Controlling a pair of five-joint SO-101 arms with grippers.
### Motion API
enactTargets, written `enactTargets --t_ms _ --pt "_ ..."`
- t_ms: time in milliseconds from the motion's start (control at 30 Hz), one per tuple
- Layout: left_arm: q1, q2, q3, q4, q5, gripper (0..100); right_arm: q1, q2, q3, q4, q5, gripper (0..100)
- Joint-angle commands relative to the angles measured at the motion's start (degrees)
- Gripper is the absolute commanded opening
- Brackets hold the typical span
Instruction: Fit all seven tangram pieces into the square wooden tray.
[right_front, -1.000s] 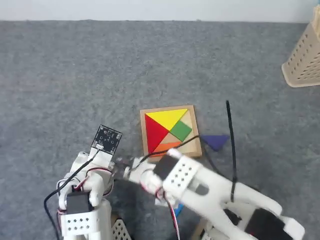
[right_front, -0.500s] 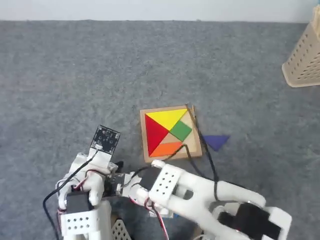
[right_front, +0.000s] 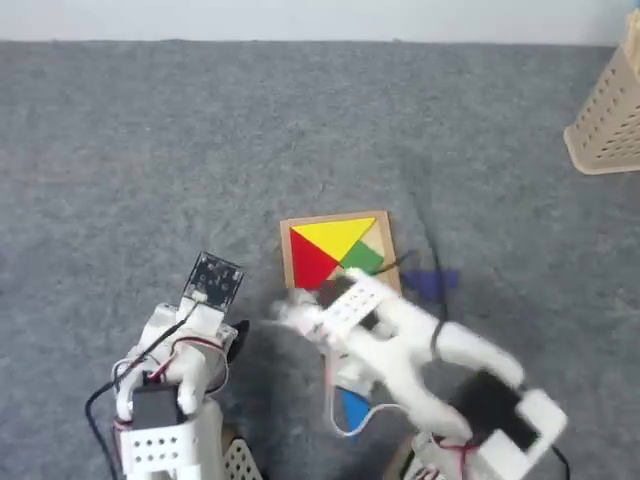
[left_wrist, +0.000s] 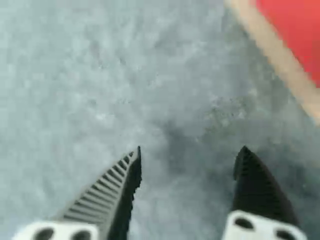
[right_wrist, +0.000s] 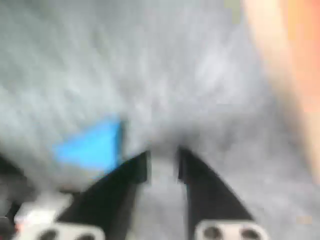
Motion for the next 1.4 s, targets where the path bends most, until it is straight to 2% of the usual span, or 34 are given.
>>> enactTargets --t_ms 0,333,533,733,833,1033,1133,1367 --pt "0.26 -0.97 -0.57 -0.09 -0.18 28 3.91 0.31 0.97 -0.13 1.14 10.2" --pt "0.26 -0.97 -0.57 -0.09 -0.18 28 4.18 -8.31 2.37 1.63 1.49 10.2" --pt "0.26 -0.97 -0.57 -0.09 -0.18 28 3.74 -26.95 4.84 3.74 1.93 10.1" --pt "0.26 -0.97 -0.57 -0.09 -0.18 28 -3.74 -41.36 15.03 1.36 6.95 10.1" --pt "0.26 -0.97 -0.57 -0.09 -0.18 28 -6.46 -42.59 16.53 1.45 8.00 10.2" --pt "0.26 -0.97 -0.57 -0.09 -0.18 28 -6.81 -43.12 18.02 1.54 7.65 10.5" --pt "0.26 -0.97 -0.57 -0.09 -0.18 28 -7.60 -43.12 17.93 1.19 5.19 10.6" --pt "0.26 -0.97 -0.57 -0.09 -0.18 28 -18.77 -42.51 18.20 0.75 4.04 10.6"
